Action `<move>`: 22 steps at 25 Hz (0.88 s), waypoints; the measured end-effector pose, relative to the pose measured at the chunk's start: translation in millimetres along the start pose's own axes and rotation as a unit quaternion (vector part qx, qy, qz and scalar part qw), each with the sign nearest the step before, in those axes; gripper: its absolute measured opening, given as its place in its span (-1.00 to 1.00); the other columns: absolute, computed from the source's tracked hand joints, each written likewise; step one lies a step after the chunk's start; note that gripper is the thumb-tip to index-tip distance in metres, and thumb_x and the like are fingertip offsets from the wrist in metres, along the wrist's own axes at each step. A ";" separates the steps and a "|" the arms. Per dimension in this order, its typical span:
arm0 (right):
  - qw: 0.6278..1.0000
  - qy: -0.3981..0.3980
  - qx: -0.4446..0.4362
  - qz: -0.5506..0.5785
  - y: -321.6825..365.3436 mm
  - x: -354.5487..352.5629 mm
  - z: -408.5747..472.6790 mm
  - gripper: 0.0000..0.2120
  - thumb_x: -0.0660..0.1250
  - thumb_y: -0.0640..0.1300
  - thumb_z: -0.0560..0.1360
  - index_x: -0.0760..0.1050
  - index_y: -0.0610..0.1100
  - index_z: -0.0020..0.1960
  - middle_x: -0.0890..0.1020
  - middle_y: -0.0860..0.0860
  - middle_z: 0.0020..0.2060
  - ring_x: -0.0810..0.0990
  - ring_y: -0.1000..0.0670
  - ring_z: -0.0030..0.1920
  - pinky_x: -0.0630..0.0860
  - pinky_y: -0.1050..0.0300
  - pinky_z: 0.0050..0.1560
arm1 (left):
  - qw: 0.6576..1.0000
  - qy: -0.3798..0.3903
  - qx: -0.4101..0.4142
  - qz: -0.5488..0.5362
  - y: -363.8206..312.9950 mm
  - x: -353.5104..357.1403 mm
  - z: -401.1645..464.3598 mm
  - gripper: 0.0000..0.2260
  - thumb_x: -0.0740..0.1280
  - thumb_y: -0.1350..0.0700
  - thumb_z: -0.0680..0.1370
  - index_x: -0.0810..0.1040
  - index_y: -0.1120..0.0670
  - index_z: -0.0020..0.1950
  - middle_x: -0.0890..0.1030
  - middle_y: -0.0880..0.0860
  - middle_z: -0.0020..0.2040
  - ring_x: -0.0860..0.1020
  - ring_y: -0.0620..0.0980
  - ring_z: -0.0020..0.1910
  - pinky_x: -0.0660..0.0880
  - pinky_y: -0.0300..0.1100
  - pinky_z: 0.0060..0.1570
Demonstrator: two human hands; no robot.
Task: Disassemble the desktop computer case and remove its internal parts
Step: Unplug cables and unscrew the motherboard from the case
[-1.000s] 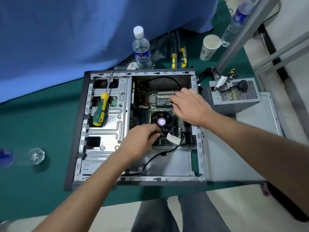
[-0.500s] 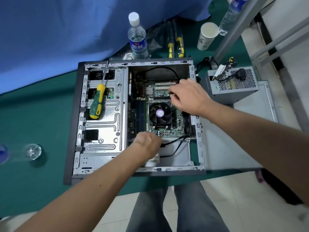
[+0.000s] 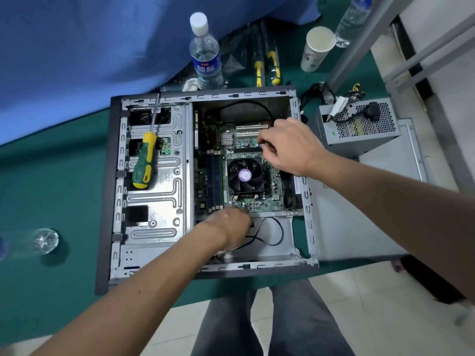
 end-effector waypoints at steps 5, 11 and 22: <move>1.000 0.009 0.003 0.005 -1.5 1.3 1.1 -0.75 0.16 -0.08 0.57 0.60 -0.05 0.06 0.61 0.01 -0.19 0.48 0.02 -0.16 0.44 0.03 0.04 | 0.938 -0.337 -0.076 -0.035 43.3 -89.6 -51.8 -0.76 0.23 0.30 0.55 0.55 0.16 0.18 0.56 0.12 0.03 0.53 0.12 0.00 0.54 0.00 0.02; 1.000 0.012 0.006 -0.002 -1.1 -0.8 1.0 -0.75 0.16 -0.12 0.56 0.61 -0.07 0.06 0.62 -0.01 -0.19 0.51 -0.01 -0.15 0.45 0.00 0.05 | 0.857 -0.373 -0.347 -0.081 139.5 -91.7 -93.2 -0.58 0.22 0.19 0.60 0.27 0.16 0.46 0.43 0.29 0.24 0.38 0.28 0.18 0.42 0.13 0.07; 0.999 0.013 -0.027 -0.012 7.5 -10.1 -5.7 -0.70 0.09 -0.08 0.65 0.48 -0.10 0.28 0.59 0.01 0.04 0.46 -0.01 0.05 0.40 0.02 0.15 | 0.537 -0.386 -0.139 -0.737 97.1 -108.7 -74.8 -0.80 0.43 0.20 0.53 0.52 0.18 0.10 0.56 0.14 -0.02 0.61 0.03 -0.16 0.61 -0.17 -0.19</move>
Point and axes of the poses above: each hand's wrist, its own z-axis towards the middle knuckle, its own x-axis out of the palm, y = z × x, the point moved 5 cm from there along z, towards the middle knuckle
